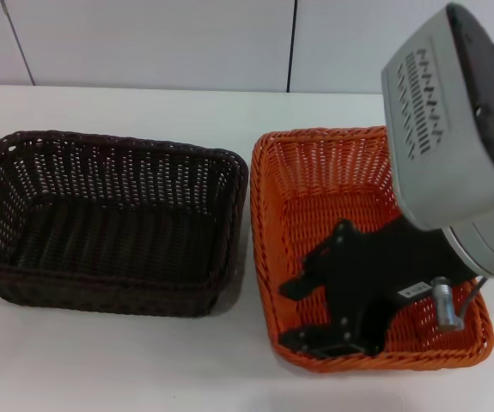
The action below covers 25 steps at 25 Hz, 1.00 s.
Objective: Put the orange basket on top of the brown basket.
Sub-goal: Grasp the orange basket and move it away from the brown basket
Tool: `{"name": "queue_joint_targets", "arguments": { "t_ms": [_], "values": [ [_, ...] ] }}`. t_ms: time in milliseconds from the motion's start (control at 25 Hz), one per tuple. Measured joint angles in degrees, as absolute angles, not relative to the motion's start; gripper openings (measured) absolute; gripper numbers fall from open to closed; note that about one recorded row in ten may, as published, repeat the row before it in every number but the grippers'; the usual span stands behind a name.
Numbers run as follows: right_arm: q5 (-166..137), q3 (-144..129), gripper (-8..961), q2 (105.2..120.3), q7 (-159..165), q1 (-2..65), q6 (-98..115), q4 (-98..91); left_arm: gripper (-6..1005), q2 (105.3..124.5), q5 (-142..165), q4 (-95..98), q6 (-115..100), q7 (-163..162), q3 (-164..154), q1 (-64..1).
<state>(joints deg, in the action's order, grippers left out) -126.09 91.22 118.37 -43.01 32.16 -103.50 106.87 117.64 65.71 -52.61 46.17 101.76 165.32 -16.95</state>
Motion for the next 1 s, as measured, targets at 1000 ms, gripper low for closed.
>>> {"name": "queue_joint_targets", "arguments": {
  "t_ms": [1000],
  "values": [
    [-135.4,85.6,433,118.68,-43.4,32.6,-104.7,98.1,738,117.71,64.0,-52.8,47.4,101.9,165.3,-16.1]
  ]
}}
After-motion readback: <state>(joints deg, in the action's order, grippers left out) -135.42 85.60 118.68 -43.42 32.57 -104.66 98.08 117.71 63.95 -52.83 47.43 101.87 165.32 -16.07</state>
